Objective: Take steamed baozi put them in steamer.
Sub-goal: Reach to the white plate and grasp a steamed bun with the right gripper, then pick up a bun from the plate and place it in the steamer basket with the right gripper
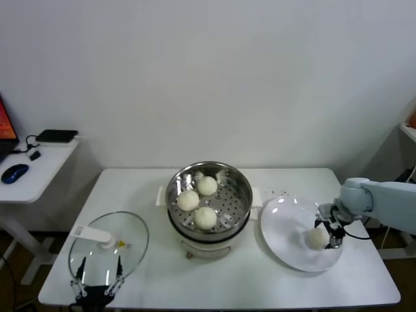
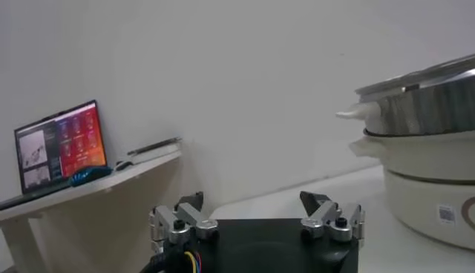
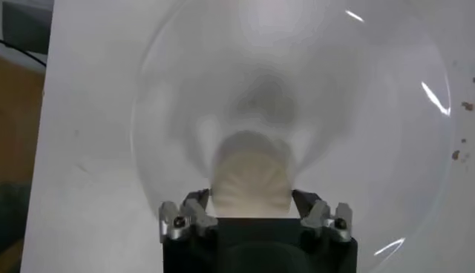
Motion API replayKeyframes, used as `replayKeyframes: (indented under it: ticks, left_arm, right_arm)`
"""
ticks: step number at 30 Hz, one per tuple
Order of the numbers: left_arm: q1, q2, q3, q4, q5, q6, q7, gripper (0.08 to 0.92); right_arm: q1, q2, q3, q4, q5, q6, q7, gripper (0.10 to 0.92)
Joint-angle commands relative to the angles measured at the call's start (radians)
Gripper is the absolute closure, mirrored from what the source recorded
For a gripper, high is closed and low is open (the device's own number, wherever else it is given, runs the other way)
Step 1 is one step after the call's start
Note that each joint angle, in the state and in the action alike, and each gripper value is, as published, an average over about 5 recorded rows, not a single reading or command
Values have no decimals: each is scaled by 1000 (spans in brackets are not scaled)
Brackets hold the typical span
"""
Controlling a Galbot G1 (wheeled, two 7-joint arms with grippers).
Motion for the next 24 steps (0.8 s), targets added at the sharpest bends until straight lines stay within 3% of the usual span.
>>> replayKeyframes:
  ticks: [1,8,17,24]
  left_arm:
    - [1,-1,0,0,0,-3,0,177]
    - [7,3,-5,-11,-4,-4,0,177]
    - [10,11,3,-22,-4,-3,3,177]
    - [7,20,11,-23,-7,-6,5,177]
  right_arm:
    - [-10,-3,12,2,-7,-2,0,323]
    - [143,11,-74,58,71,-17,-23,433]
    - [659,168,-374,184,361,-5,-141,452]
    - [868,321,-376,218,556,-16,-233,455]
